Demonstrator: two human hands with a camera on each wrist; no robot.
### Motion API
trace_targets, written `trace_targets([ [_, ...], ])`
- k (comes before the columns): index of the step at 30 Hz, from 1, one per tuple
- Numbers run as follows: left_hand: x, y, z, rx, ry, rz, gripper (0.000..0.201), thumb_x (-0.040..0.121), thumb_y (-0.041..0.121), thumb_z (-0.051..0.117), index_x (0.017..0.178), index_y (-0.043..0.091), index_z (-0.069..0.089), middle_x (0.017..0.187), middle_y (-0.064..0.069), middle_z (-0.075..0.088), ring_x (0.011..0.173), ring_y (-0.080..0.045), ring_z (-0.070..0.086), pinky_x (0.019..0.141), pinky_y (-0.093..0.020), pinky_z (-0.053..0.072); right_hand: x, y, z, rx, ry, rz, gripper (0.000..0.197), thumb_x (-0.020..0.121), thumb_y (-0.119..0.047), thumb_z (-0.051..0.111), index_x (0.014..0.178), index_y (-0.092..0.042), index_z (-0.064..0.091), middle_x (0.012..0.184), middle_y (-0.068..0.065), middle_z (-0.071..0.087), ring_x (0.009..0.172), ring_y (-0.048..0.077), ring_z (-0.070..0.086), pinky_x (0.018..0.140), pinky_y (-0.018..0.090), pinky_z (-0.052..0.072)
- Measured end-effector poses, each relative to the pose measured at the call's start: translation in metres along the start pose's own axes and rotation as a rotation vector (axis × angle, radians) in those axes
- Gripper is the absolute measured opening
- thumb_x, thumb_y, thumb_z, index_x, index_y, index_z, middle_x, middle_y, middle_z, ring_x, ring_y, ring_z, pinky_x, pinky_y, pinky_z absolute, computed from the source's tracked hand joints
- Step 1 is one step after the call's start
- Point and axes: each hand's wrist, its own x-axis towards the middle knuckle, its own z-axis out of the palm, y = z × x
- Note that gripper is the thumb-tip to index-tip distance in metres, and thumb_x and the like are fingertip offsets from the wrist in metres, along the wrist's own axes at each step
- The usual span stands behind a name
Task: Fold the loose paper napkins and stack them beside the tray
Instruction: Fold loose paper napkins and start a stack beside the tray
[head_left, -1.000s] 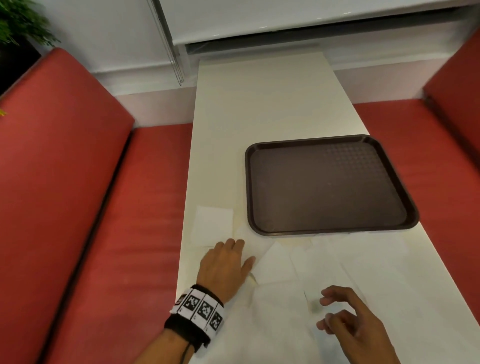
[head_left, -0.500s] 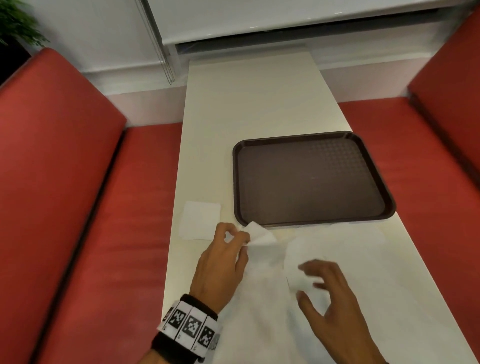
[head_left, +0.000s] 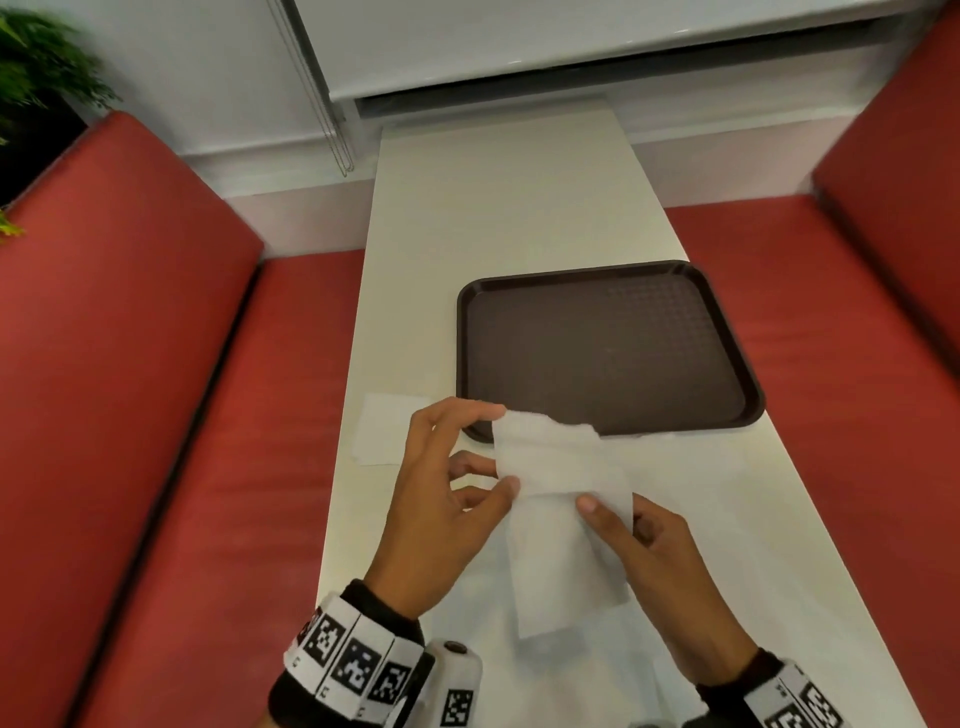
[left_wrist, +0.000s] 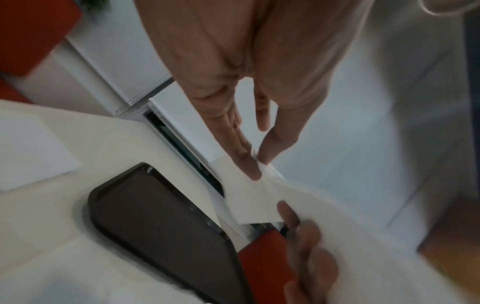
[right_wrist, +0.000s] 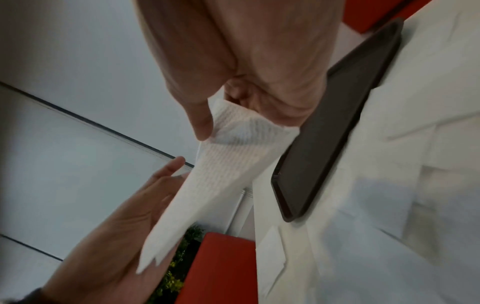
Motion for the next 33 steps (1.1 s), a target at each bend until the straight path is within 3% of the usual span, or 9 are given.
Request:
trace_targets([
  [7,-0.012,0.007,0.013,0.246,-0.025,0.113,0.061,0.085,0.007,0.075,0.134,0.036,0.051,0.139,0.013,0.037,0.087,-0.016,0.065,0.079,-0.022,0.059,-0.009,0.001,-0.018,0.039,0.007,-0.019,0.023,0.089,-0.032,0.062,0.102,-0.02,0.075,0.098,-0.002,0.077,0.09,0.013,0.073,0.071,0.025,0.058],
  [10,-0.018,0.006,0.014,0.224,-0.014,0.076,0.047,0.089,0.022,0.073,0.129,0.035,0.052,0.137,0.016,0.041,0.104,-0.008,0.065,0.092,-0.021,0.054,-0.014,-0.002,-0.023,0.053,0.015,-0.043,0.021,0.09,-0.026,0.063,0.103,-0.017,0.075,0.097,-0.003,0.077,0.087,0.012,0.073,0.067,0.022,0.057],
  [12,-0.025,0.009,0.021,0.458,-0.012,0.158,0.041,0.09,0.042,0.066,0.129,0.033,0.055,0.141,0.015,0.041,0.123,0.0,0.052,0.102,-0.011,0.042,-0.017,-0.004,-0.026,0.023,0.015,-0.079,0.019,0.089,-0.024,0.064,0.102,-0.017,0.075,0.095,-0.005,0.077,0.085,0.011,0.073,0.066,0.02,0.057],
  [16,-0.035,0.01,0.041,0.618,-0.147,0.254,0.036,0.093,0.056,0.057,0.122,0.036,0.06,0.137,0.02,0.049,0.131,0.001,0.041,0.111,-0.025,0.037,-0.023,-0.005,-0.032,-0.057,-0.067,-0.15,0.017,0.089,-0.024,0.064,0.1,-0.019,0.076,0.096,-0.003,0.077,0.09,0.016,0.073,0.075,0.028,0.06],
  [21,-0.035,0.01,0.047,0.398,-0.214,0.084,0.015,0.099,0.044,0.057,0.102,0.032,0.065,0.099,0.02,0.066,0.1,-0.001,0.061,0.092,-0.028,0.051,-0.024,0.008,-0.041,-0.312,0.116,-0.32,0.016,0.078,-0.049,0.07,0.088,-0.037,0.071,0.093,-0.015,0.07,0.092,0.009,0.066,0.076,0.022,0.056],
  [24,-0.036,0.012,0.045,0.231,-0.282,-0.051,0.01,0.099,0.036,0.058,0.096,0.029,0.064,0.092,0.011,0.07,0.091,-0.009,0.066,0.079,-0.032,0.055,-0.021,0.012,-0.047,-0.398,0.196,-0.38,0.04,0.07,-0.07,0.068,0.096,-0.04,0.065,0.109,-0.024,0.057,0.106,-0.001,0.057,0.079,0.009,0.05],
  [28,-0.037,0.007,0.039,0.075,-0.307,-0.159,0.009,0.098,0.032,0.062,0.097,0.024,0.067,0.094,0.002,0.073,0.09,-0.017,0.07,0.085,-0.043,0.057,-0.017,0.012,-0.041,-0.223,-0.025,-0.182,0.041,0.073,-0.042,0.072,0.112,-0.037,0.06,0.107,-0.028,0.066,0.102,-0.001,0.065,0.076,0.011,0.053],
  [30,-0.036,0.0,0.034,0.025,-0.246,-0.212,0.015,0.093,0.038,0.067,0.099,0.024,0.068,0.097,0.002,0.074,0.091,-0.022,0.071,0.087,-0.046,0.057,-0.013,0.013,-0.033,-0.183,0.012,-0.153,0.025,0.078,-0.032,0.07,0.102,-0.031,0.062,0.092,-0.023,0.07,0.089,-0.009,0.065,0.063,0.008,0.051],
  [33,-0.039,-0.01,0.026,-0.124,-0.219,-0.361,0.027,0.09,0.033,0.071,0.113,0.018,0.069,0.107,0.003,0.076,0.098,-0.017,0.073,0.085,-0.038,0.059,-0.005,0.014,-0.018,-0.11,0.1,-0.114,0.017,0.086,-0.018,0.068,0.096,-0.024,0.057,0.095,-0.015,0.064,0.076,-0.013,0.064,0.053,0.007,0.048],
])
